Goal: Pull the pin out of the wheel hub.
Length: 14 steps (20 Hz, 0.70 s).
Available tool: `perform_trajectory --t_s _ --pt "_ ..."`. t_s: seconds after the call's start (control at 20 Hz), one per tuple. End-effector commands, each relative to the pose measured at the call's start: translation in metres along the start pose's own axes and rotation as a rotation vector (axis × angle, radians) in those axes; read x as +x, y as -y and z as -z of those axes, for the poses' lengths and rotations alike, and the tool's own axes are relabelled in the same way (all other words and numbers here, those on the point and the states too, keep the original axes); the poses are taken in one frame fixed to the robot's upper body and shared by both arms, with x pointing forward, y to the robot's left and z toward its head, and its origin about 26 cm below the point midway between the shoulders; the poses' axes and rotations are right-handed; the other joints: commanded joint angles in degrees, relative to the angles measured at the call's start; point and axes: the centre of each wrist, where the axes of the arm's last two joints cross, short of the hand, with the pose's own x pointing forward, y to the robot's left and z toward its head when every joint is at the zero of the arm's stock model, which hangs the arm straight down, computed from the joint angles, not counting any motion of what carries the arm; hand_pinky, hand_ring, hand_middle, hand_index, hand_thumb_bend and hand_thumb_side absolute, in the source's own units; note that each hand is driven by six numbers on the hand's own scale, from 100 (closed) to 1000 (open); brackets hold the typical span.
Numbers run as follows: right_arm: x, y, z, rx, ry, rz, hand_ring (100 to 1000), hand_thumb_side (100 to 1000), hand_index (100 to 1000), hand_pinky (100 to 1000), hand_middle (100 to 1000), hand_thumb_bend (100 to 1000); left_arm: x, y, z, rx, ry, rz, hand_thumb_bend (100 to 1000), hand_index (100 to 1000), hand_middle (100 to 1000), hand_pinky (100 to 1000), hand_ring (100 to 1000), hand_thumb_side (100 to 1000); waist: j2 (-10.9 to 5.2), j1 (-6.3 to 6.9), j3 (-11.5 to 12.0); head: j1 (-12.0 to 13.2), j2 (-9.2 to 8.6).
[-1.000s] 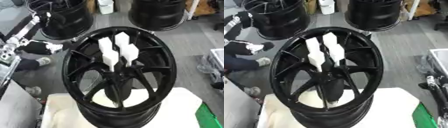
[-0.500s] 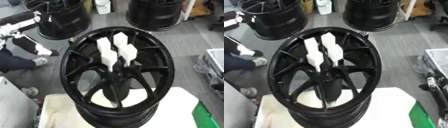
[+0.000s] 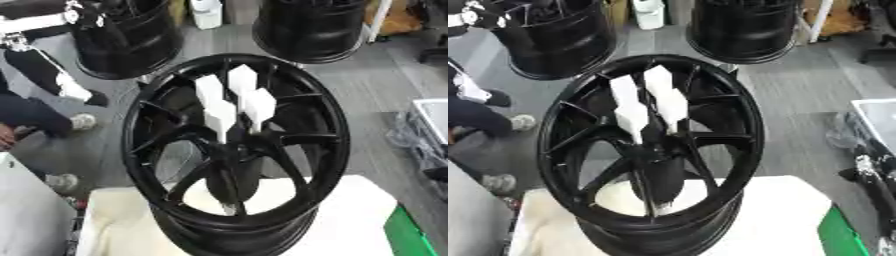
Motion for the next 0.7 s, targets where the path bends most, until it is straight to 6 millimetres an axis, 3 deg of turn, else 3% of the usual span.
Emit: perform_trajectory --t_s 0.05,0.4,0.7 --pt "0.005 0.002 0.003 0.007 0.019 -0.01 568 724 972 671 878 100 0.006 -0.011 0.001 -0.027 0.018 0.034 683 803 716 743 699 303 -1.15 -0.05 -0.1 0.0 -0.1" --pt "0.004 0.001 0.002 0.015 0.015 -0.011 568 728 972 672 878 100 0.023 -0.022 0.041 -0.144 0.121 0.191 674 820 749 777 732 200 -1.37 0.1 -0.5 0.1 -0.1" --pt "0.003 0.001 0.002 0.02 0.013 -0.01 568 731 972 672 878 100 0.02 -0.028 0.065 -0.237 0.144 0.301 685 823 758 794 754 115 -1.3 0.2 -1.4 0.3 -0.1"
